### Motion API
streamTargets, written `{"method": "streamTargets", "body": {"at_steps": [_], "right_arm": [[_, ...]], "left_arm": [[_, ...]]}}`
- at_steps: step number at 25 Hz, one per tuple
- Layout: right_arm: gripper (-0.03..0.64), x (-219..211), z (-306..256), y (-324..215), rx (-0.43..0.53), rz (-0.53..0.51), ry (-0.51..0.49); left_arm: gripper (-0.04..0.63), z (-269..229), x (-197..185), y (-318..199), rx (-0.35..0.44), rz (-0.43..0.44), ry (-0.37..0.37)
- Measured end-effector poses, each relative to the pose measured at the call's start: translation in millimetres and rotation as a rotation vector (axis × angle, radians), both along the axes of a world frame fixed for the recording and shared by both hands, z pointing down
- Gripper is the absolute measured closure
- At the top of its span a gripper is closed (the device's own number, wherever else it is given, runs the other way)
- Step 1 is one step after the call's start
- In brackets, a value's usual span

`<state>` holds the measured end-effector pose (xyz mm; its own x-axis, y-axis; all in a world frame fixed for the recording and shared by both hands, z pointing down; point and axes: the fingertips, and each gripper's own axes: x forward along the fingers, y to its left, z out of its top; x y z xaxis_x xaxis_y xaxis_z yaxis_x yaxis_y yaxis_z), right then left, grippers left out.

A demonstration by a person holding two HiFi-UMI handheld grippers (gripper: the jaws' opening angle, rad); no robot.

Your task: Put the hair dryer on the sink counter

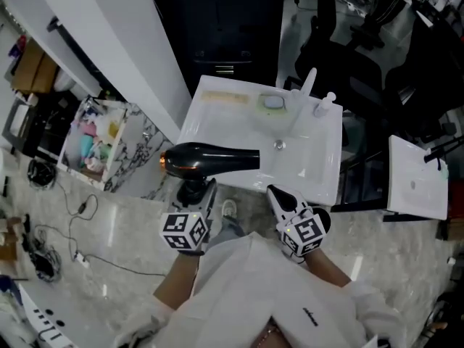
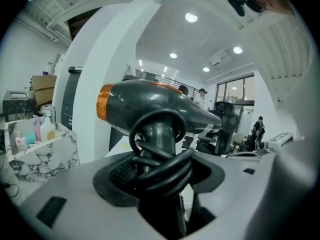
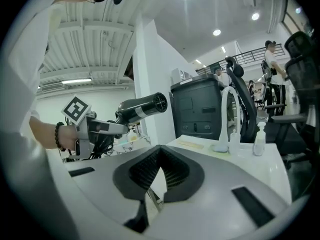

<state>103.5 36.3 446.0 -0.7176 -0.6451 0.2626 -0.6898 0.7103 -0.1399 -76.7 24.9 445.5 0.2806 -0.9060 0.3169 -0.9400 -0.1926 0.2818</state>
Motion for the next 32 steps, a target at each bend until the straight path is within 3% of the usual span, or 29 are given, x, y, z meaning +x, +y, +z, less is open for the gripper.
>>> {"method": "streamTargets", "body": {"at_steps": [14, 32], "right_arm": [[0.6, -76.4, 28.6, -122.5, -0.064, 0.069, 0.025], [0.6, -142.5, 85.6, -187.7, -0.168, 0.046, 0.055]], "left_arm": [[0.302, 49.4, -49.1, -142.3, -0.106, 0.107, -0.011], [0.302, 138.6, -61.7, -219.2, -0.287, 0.138, -0.024]]}}
